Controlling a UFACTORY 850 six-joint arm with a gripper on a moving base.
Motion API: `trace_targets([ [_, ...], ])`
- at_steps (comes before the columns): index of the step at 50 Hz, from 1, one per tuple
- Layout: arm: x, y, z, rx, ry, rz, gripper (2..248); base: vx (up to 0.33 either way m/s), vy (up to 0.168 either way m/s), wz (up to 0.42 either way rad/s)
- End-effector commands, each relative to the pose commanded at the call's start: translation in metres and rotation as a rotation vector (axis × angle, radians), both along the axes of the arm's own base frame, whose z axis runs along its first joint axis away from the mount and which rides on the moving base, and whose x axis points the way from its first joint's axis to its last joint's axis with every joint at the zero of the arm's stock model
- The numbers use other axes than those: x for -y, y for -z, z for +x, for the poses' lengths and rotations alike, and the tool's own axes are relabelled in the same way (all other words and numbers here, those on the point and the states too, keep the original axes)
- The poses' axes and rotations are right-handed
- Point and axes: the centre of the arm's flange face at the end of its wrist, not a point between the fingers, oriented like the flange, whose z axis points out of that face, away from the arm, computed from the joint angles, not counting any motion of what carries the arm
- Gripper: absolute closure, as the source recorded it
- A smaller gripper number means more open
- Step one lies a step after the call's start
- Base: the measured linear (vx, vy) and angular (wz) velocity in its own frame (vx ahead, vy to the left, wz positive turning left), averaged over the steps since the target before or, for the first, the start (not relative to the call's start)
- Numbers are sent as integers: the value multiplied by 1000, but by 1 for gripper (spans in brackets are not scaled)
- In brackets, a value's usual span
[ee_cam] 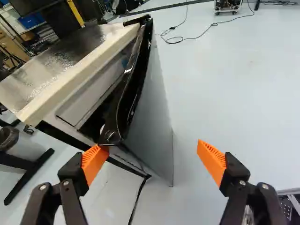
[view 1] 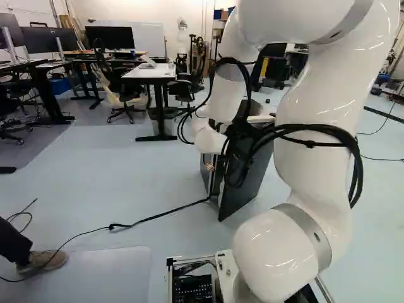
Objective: Open the fridge door
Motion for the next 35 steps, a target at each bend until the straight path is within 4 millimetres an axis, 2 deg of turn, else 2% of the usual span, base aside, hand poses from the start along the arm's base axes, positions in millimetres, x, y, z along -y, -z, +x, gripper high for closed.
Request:
trace_targets([
  [20, 11, 1, -45, -27, 70, 9, 3, 0, 0, 0],
  [35, 27, 2, -74, -38, 158, 9, 3, 0, 0, 0],
])
